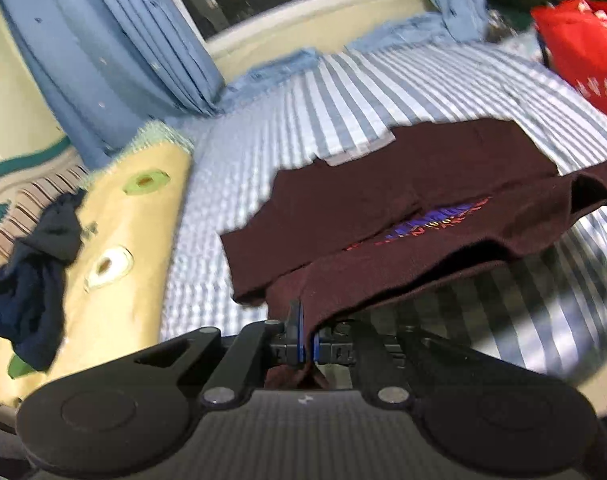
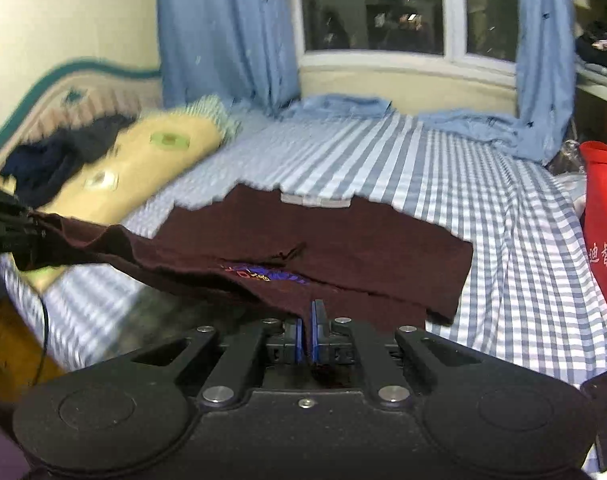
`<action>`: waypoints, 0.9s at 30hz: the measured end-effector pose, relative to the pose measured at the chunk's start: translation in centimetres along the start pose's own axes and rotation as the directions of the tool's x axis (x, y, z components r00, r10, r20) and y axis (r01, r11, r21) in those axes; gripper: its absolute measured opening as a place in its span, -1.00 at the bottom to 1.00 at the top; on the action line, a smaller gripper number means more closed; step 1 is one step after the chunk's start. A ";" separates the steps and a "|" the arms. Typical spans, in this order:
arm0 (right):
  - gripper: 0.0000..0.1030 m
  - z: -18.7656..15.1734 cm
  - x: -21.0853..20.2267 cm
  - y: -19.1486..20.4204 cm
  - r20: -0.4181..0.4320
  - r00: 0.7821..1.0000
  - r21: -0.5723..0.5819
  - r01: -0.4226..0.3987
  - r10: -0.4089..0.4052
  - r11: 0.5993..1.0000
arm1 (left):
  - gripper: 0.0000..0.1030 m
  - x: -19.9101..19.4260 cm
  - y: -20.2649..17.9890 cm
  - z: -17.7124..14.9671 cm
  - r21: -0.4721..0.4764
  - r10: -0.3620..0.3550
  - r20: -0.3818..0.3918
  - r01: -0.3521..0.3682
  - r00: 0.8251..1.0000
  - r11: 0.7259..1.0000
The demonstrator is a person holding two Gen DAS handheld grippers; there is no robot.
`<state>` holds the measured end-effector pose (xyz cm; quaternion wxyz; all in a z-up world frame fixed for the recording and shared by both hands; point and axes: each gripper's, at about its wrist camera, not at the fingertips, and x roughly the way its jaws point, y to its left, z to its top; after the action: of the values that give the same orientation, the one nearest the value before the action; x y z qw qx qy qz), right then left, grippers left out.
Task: Fold small clothes
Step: 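Carry the hem with both grippers up over the collar, then lower the hem onto the collar and open both grippers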
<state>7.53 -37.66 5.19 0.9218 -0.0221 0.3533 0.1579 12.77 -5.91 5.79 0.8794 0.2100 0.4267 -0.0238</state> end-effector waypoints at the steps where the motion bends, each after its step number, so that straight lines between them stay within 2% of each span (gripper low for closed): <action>1: -0.94 0.1 0.5 0.0 -0.017 1.000 -0.017 0.000 -0.001 1.000 | -0.92 0.5 -0.1 0.0 0.001 -0.019 -0.025 0.019 1.000 1.000; 5: -0.94 2.0 3.8 -0.9 -0.044 0.999 -0.043 0.023 -0.025 0.999 | -0.91 2.9 0.2 1.9 0.018 -0.041 -0.060 0.042 0.997 0.999; 10: -0.94 7.9 9.4 -3.6 0.002 0.999 -0.017 0.054 -0.054 0.998 | -0.91 6.9 2.8 7.8 0.020 -0.091 -0.018 0.092 0.996 0.996; 14: -0.93 12.7 16.4 -6.4 0.003 0.997 -0.013 0.081 -0.081 0.997 | -0.91 13.4 5.7 13.6 -0.021 -0.154 -0.039 0.153 0.987 0.988; 18: -0.93 15.9 24.3 -8.6 -0.052 0.992 -0.005 0.117 -0.117 0.993 | -0.91 21.2 6.8 17.7 -0.037 -0.201 -0.095 0.198 0.975 0.979; 22: -0.93 17.5 31.8 -10.4 -0.119 0.983 -0.009 0.141 -0.141 0.990 | -0.91 28.6 7.4 20.0 -0.048 -0.248 -0.143 0.243 0.958 0.969; 27: -0.93 18.4 38.7 -11.8 -0.177 0.970 -0.017 0.168 -0.168 0.986 | -0.90 36.2 7.7 21.8 -0.005 -0.299 -0.172 0.302 0.939 0.953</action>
<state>50.12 -35.40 -7.40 0.8965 -0.0667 0.4311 0.0771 53.56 -2.38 -7.10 0.8234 0.1531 0.5270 -0.1442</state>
